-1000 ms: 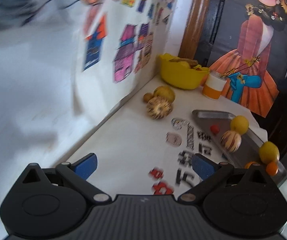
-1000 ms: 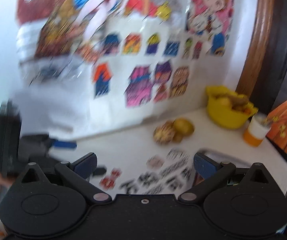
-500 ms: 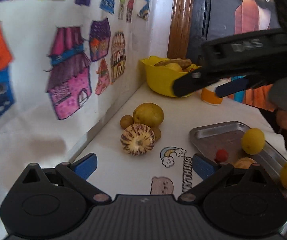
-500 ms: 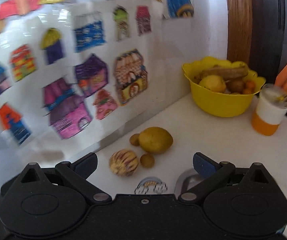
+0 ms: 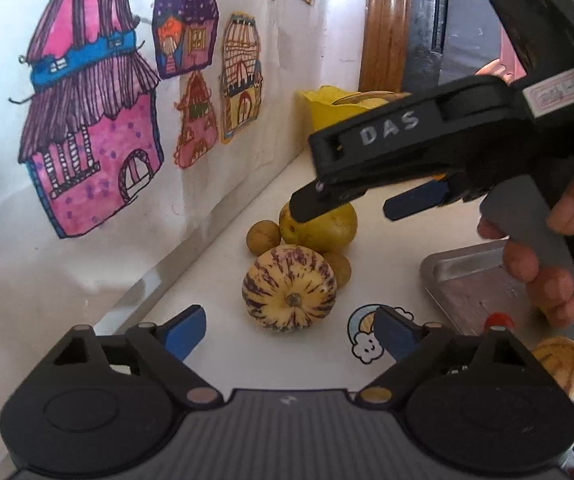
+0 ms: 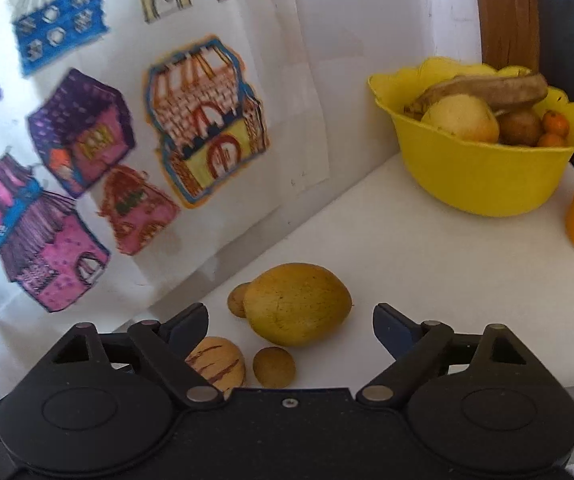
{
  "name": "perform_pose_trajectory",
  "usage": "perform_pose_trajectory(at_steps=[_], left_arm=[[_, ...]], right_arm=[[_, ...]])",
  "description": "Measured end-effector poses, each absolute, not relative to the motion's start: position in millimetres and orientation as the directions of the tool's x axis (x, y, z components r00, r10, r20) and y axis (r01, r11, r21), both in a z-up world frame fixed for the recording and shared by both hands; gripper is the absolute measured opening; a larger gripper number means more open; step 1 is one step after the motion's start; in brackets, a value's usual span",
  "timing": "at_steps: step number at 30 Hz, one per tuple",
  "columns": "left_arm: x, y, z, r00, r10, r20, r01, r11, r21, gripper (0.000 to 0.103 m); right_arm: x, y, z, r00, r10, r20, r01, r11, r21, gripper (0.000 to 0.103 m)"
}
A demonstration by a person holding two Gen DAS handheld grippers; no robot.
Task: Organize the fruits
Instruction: 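Grasp the striped pepino melon with the left tool while the right tool grasps the yellow pear, then carry the melon and pear onto the metal tray and open both tools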
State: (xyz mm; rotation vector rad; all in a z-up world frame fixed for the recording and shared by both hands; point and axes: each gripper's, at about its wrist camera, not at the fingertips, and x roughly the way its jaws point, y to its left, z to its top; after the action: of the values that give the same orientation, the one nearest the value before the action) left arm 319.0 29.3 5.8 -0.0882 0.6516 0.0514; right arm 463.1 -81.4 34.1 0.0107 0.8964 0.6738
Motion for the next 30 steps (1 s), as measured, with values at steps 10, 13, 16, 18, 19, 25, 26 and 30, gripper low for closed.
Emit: perform_pose_trajectory(at_steps=[10,13,16,18,19,25,26,30], left_arm=[[338,34,1,0.791,0.031,-0.611,-0.119,0.988,-0.104,0.068],[341,35,1,0.792,0.016,-0.610,-0.112,0.987,-0.118,0.062],[345,36,1,0.795,0.010,-0.607,-0.109,0.986,-0.126,0.058],[345,37,0,0.795,0.007,-0.607,-0.110,0.985,-0.133,0.058],[345,38,0,0.794,0.005,-0.608,-0.109,0.985,-0.135,0.058],[322,38,3,0.789,-0.010,-0.614,-0.094,0.986,-0.137,0.058],[319,38,4,0.788,-0.014,-0.616,-0.091,0.986,-0.138,0.058],[304,36,9,0.787,-0.024,-0.617,-0.085,0.985,-0.147,0.058]], right_arm=[[478,-61,11,0.424,0.525,-0.739,-0.539,0.801,0.260,0.073],[482,-61,4,0.406,0.536,-0.740,-0.532,0.797,0.285,0.069],[480,-62,1,0.412,0.541,-0.733,-0.536,0.795,0.285,0.068],[480,-64,-1,0.413,0.547,-0.728,-0.532,0.794,0.295,0.068],[479,-65,-2,0.415,0.547,-0.727,-0.527,0.796,0.298,0.068],[466,-89,-4,0.415,0.572,-0.708,-0.495,0.795,0.352,0.067],[463,-93,-2,0.413,0.574,-0.707,-0.492,0.794,0.358,0.067],[452,-105,6,0.423,0.586,-0.692,-0.488,0.790,0.371,0.067]])
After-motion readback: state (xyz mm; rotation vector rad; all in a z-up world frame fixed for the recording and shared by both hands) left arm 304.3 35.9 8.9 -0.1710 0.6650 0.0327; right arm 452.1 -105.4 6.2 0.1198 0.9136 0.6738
